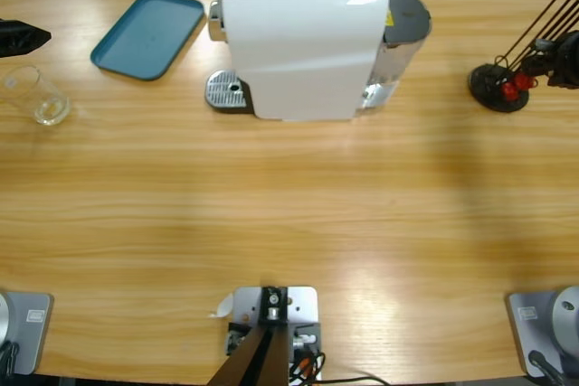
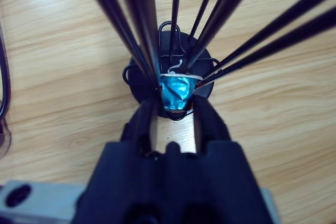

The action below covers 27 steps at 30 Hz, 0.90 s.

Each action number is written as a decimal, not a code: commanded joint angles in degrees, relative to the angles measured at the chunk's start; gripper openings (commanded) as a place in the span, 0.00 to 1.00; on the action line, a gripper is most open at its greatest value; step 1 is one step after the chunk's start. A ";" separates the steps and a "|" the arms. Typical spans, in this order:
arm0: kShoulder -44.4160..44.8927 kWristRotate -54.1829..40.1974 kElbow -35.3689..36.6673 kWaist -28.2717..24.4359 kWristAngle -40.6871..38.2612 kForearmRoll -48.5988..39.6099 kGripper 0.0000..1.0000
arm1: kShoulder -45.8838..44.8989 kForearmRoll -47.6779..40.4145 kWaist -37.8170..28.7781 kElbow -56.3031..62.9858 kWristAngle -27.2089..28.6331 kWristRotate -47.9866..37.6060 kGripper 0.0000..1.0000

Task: Pour coffee

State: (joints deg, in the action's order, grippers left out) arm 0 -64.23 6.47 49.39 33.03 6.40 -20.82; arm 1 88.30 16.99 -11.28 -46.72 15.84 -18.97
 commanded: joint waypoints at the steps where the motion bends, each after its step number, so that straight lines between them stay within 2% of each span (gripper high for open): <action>1: -1.25 -0.23 -1.88 -0.51 -0.60 0.70 0.65 | 2.58 -0.82 -0.50 0.57 -0.73 0.25 0.00; 10: -1.30 -0.23 -1.84 -0.51 -0.69 0.70 0.65 | -0.64 0.29 -0.50 0.03 -0.37 0.52 0.00; 27: -1.25 -0.23 -1.84 -0.51 -1.80 1.28 0.65 | -6.34 17.69 -0.50 -13.93 1.16 3.66 0.00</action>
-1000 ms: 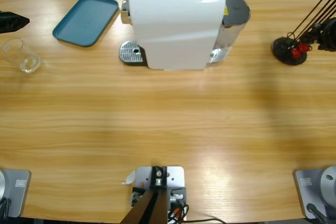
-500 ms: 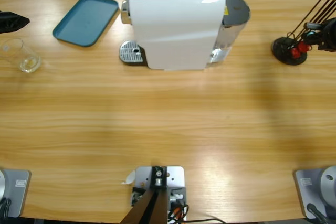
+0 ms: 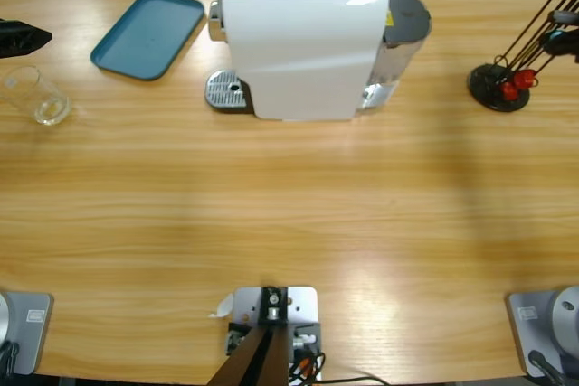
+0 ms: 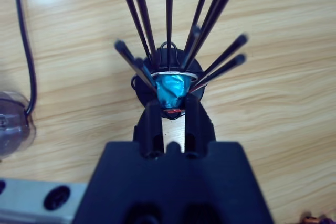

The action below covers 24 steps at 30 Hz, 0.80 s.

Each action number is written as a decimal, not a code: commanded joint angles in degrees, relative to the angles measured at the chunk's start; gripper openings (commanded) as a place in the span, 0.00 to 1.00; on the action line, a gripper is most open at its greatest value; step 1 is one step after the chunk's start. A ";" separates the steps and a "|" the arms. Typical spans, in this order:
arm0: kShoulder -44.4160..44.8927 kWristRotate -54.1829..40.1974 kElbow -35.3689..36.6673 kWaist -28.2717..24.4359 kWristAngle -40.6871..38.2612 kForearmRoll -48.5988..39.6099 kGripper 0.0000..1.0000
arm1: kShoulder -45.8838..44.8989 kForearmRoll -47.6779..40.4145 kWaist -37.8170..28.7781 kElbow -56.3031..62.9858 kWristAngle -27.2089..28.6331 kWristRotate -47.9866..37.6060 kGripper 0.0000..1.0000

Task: Pour coffee

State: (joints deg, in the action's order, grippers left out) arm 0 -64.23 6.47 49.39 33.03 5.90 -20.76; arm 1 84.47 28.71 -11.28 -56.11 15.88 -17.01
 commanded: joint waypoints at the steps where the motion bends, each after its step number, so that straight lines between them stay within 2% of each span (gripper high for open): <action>1: -1.25 -0.23 -1.84 -0.51 -1.42 1.30 0.65 | -2.72 6.96 -0.50 -5.31 1.24 1.80 0.00; 19: -1.60 -0.23 -1.84 -0.51 -2.47 1.69 0.65 | -7.25 21.69 -0.76 -20.01 3.96 5.37 0.00; 24: -1.71 -0.44 -2.09 -0.17 -3.26 1.69 0.65 | -11.70 20.02 -11.33 -21.80 4.19 18.59 0.00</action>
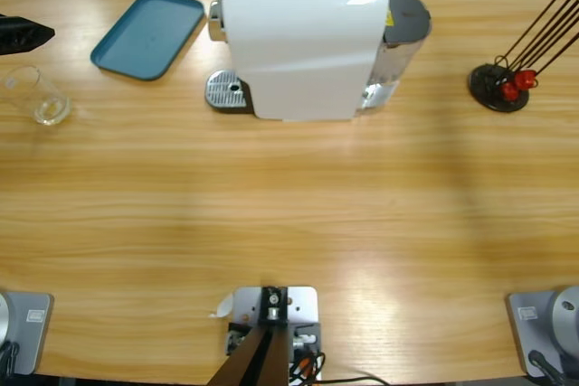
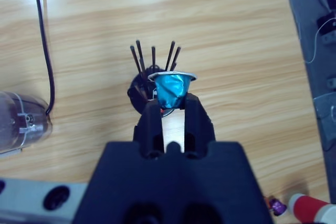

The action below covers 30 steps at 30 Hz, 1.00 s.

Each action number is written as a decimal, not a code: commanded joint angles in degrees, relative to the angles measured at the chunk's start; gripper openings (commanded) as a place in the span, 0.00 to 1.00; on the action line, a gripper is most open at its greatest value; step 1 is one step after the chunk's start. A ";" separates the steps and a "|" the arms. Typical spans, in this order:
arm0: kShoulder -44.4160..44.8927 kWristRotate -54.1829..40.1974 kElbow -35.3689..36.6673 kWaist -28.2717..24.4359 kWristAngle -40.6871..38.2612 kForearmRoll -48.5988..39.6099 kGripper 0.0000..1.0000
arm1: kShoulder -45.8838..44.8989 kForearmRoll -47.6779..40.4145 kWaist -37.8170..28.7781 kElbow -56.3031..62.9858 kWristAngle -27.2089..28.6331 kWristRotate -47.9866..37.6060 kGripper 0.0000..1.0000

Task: Pour coffee

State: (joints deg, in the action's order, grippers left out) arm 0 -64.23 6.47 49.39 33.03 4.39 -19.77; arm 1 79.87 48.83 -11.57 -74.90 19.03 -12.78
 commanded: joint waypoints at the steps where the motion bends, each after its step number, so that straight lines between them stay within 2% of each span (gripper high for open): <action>1: -1.81 -0.49 -2.10 0.00 -1.73 0.70 0.65 | -7.81 -0.26 -14.02 -3.31 0.99 16.42 0.00; 6: -2.15 -0.49 -2.10 0.25 -1.75 0.70 0.65 | -10.63 0.86 -28.21 -4.70 -1.71 23.98 0.00; 11: -2.90 -0.49 -2.10 1.11 -1.84 0.61 0.65 | -9.73 6.26 -37.42 -8.46 -5.18 25.00 0.00; 16: -3.97 -0.72 -1.93 1.78 -1.84 0.63 0.65 | -6.76 7.07 -45.12 -9.04 -7.09 25.98 0.00; 23: -3.89 -1.28 -1.93 1.86 -2.10 0.68 0.64 | 2.49 5.57 -49.00 -13.87 -12.75 33.40 0.00; 30: -3.06 -1.33 -2.02 1.86 -1.96 0.26 0.65 | 14.67 4.75 -48.98 -24.21 -12.87 40.63 0.00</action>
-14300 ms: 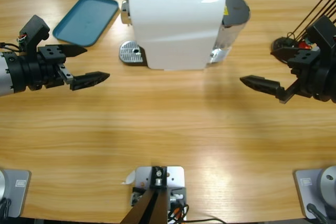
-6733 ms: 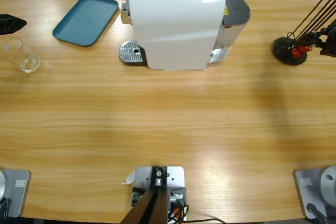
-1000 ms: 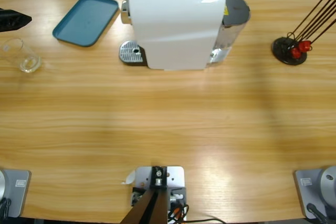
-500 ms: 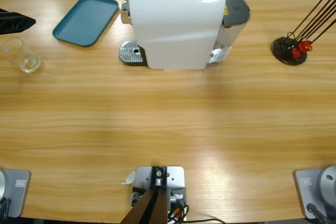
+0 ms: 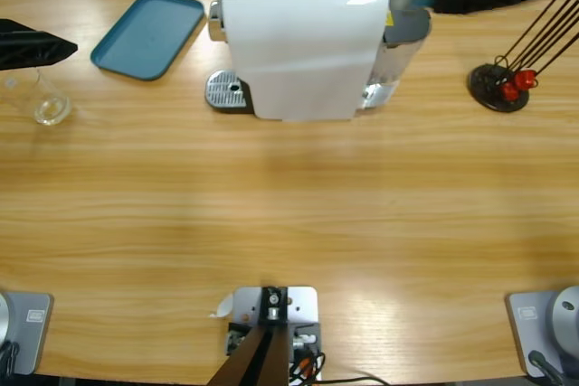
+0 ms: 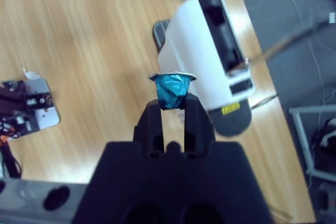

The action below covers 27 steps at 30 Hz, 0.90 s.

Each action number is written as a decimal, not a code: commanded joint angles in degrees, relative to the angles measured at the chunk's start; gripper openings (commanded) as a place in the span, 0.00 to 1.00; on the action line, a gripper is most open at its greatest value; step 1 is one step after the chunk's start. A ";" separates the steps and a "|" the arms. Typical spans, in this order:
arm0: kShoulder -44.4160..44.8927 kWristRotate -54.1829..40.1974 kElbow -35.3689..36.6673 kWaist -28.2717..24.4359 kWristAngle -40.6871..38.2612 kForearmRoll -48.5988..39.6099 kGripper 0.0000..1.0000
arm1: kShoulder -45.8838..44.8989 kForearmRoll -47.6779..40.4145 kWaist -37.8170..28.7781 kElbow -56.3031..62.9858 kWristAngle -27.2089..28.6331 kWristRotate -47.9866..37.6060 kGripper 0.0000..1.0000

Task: Pour coffee

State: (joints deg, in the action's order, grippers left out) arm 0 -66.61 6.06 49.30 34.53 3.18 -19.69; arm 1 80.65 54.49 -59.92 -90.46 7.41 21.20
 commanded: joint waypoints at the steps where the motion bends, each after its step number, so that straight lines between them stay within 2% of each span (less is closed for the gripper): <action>1: -0.58 -1.00 -1.98 0.36 -0.74 0.14 0.65 | 15.34 -0.96 -0.62 -9.77 -1.26 7.45 0.00; 6: -0.37 -1.14 -2.01 0.36 -0.72 0.09 0.65 | 21.06 -1.05 1.56 -13.77 -3.18 10.32 0.00; 12: -0.37 -1.14 -2.08 0.36 -0.72 0.00 0.65 | 27.00 -1.05 3.72 -18.27 -2.83 14.20 0.00; 22: -0.45 -1.32 -2.15 0.36 -0.72 -0.09 0.65 | 30.34 -0.52 9.58 -22.05 -3.46 19.62 0.00; 27: -0.63 -1.32 -2.19 0.36 -0.72 -0.09 0.64 | 31.78 -0.61 9.95 -22.86 -4.39 19.93 0.00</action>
State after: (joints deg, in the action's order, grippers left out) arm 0 -66.60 5.54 49.28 34.61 3.18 -19.69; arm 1 107.91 53.87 -51.27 -112.03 5.03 40.01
